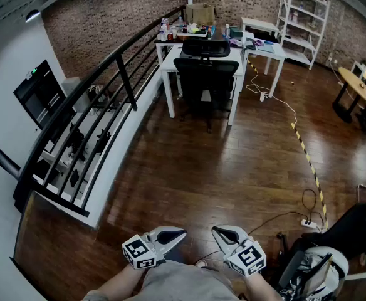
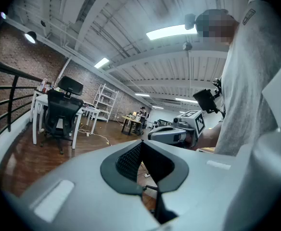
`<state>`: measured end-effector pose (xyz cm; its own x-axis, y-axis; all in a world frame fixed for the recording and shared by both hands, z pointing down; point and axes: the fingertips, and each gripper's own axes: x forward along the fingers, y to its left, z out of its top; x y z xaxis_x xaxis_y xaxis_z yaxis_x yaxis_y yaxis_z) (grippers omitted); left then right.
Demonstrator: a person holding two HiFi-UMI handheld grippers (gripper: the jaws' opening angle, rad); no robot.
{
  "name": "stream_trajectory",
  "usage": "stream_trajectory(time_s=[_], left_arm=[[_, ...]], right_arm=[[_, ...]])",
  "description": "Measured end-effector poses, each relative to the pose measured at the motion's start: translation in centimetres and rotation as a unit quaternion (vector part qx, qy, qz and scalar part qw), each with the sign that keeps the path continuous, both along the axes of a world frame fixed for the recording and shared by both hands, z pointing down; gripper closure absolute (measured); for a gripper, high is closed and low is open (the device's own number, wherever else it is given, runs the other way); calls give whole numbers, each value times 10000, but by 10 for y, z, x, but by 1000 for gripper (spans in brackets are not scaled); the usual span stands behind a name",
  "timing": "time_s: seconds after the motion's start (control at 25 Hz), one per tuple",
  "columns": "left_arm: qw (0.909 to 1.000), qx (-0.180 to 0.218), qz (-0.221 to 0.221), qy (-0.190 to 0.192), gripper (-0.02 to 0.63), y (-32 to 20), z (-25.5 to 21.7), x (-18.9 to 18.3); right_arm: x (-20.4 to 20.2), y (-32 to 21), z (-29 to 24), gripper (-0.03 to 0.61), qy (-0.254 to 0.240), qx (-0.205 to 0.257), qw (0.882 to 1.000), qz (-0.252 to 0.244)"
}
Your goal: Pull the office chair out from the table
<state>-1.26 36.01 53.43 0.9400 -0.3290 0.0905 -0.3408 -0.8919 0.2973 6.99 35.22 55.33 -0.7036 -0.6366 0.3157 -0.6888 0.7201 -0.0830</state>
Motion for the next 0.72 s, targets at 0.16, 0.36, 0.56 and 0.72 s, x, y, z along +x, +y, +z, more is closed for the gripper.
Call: stream_trajectory(time_s=[0.16, 0.36, 0.56, 0.72], left_arm=[[9999, 72, 18, 77, 614, -18, 0, 1], [9998, 104, 112, 112, 614, -65, 4, -2], [9995, 141, 238, 162, 614, -143, -2, -10], [9991, 222, 301, 222, 614, -202, -16, -25]], right_arm=[[0, -16, -1, 574, 8, 10, 10000, 25], [-3, -60, 3, 574, 43, 51, 9999, 111], [-8, -134, 0, 574, 107, 43, 9994, 312], [-21, -190, -10, 574, 210, 77, 9992, 341]])
